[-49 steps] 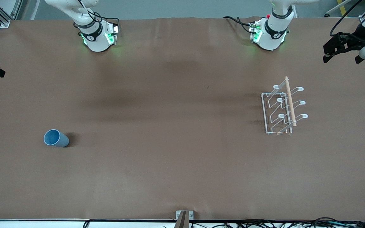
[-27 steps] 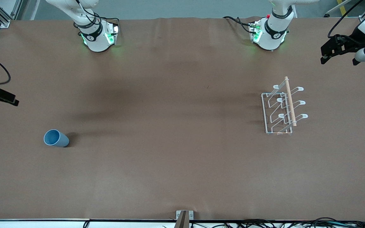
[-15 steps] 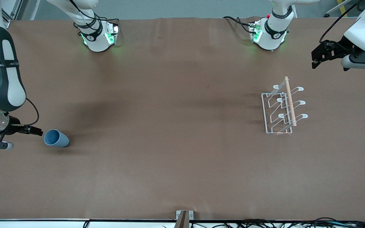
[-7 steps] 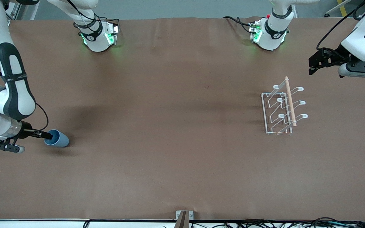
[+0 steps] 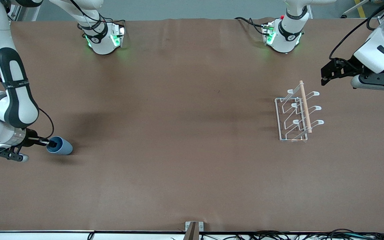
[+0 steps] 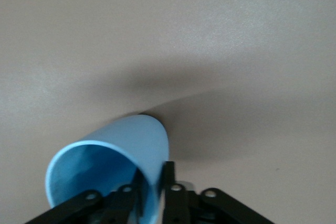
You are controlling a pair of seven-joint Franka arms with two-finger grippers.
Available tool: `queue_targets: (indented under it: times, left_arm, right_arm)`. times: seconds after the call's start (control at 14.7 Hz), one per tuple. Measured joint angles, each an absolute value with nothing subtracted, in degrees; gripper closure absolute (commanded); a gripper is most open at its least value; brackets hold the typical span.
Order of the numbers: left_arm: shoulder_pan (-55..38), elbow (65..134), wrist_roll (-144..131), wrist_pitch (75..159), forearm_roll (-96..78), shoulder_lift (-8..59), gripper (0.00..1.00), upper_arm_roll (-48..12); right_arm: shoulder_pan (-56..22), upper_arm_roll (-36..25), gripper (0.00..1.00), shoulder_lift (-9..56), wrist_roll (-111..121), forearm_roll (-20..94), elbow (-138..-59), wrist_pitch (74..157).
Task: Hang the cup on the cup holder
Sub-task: 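Lift the blue cup with the right gripper while the left gripper approaches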
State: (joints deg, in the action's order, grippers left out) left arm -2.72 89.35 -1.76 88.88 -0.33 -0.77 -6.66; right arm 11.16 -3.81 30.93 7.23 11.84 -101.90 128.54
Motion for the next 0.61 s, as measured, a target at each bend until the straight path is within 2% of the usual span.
queue_targets:
  times: [0.34, 0.61]
  left_arm:
    - [-2.67, 89.14, -1.76, 88.88, -1.78, -0.71, 0.0, -6.63]
    - [-2.33, 88.88, -1.76, 88.82, -2.84, -0.72, 0.0, -6.55]
  right_arm:
    - [10.43, -3.35, 0.98, 29.2, 8.05, 12.23, -100.9, 124.99]
    - [5.92, -2.82, 1.0, 20.35, 8.64, 12.37, -99.59, 116.02]
